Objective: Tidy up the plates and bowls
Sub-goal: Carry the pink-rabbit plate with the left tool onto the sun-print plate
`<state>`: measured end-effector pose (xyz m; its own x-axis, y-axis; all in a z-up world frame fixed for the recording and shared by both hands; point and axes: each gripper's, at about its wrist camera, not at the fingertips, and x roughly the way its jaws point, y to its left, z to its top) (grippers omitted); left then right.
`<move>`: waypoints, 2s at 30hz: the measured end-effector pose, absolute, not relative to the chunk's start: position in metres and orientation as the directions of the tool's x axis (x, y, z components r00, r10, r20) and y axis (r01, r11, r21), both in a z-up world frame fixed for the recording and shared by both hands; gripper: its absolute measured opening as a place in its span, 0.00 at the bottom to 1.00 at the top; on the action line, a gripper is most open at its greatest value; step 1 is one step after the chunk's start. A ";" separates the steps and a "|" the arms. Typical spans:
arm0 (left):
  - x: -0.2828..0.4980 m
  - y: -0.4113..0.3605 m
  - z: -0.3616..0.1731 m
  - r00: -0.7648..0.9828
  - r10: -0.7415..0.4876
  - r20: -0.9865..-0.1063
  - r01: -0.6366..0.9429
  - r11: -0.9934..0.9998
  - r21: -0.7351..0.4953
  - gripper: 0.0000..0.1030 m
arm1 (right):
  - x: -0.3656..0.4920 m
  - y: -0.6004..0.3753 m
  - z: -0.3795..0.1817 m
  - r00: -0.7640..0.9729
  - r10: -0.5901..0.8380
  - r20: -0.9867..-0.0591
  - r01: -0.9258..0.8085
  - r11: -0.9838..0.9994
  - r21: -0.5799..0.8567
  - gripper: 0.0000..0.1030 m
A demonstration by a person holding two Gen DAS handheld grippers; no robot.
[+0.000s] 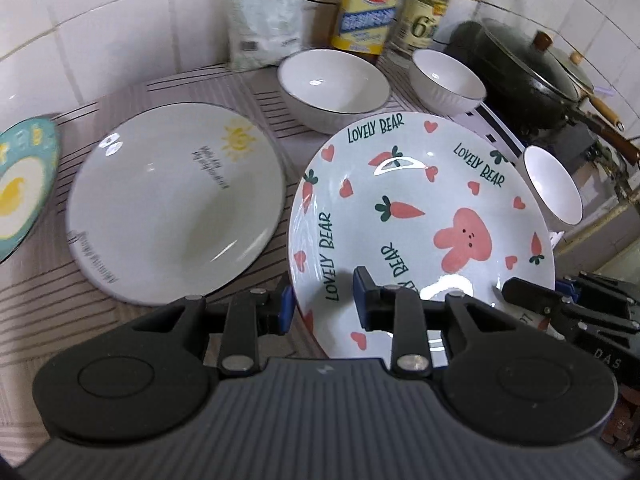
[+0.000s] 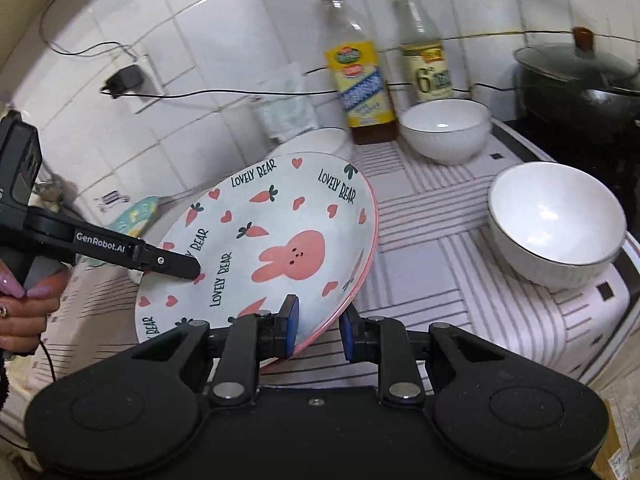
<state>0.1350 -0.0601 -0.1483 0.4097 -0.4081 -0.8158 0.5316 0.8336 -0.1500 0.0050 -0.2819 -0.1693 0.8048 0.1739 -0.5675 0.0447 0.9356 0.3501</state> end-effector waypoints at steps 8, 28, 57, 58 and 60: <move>0.127 -0.012 -0.127 0.470 -0.385 -0.794 0.413 0.891 -0.188 0.27 | 0.014 -0.256 -0.148 0.803 0.264 -0.534 -0.091 0.940 0.328 0.25; 0.194 0.056 -0.150 0.512 -0.221 -0.830 0.155 0.974 -0.164 0.29 | 0.119 -0.200 -0.159 0.723 0.428 -0.542 -0.205 0.883 0.423 0.26; 0.246 0.058 -0.179 0.441 -0.182 -0.879 0.113 0.983 -0.146 0.31 | 0.186 -0.163 -0.163 0.627 0.310 -0.715 -0.118 0.945 0.306 0.26; 0.246 0.057 -0.180 0.442 -0.179 -0.879 0.116 0.983 -0.142 0.31 | 0.186 -0.162 -0.162 0.628 0.295 -0.720 -0.111 0.950 0.292 0.26; 0.247 0.055 -0.181 0.440 -0.179 -0.880 0.114 0.983 -0.143 0.31 | 0.188 -0.160 -0.161 0.626 0.264 -0.734 -0.090 0.959 0.268 0.27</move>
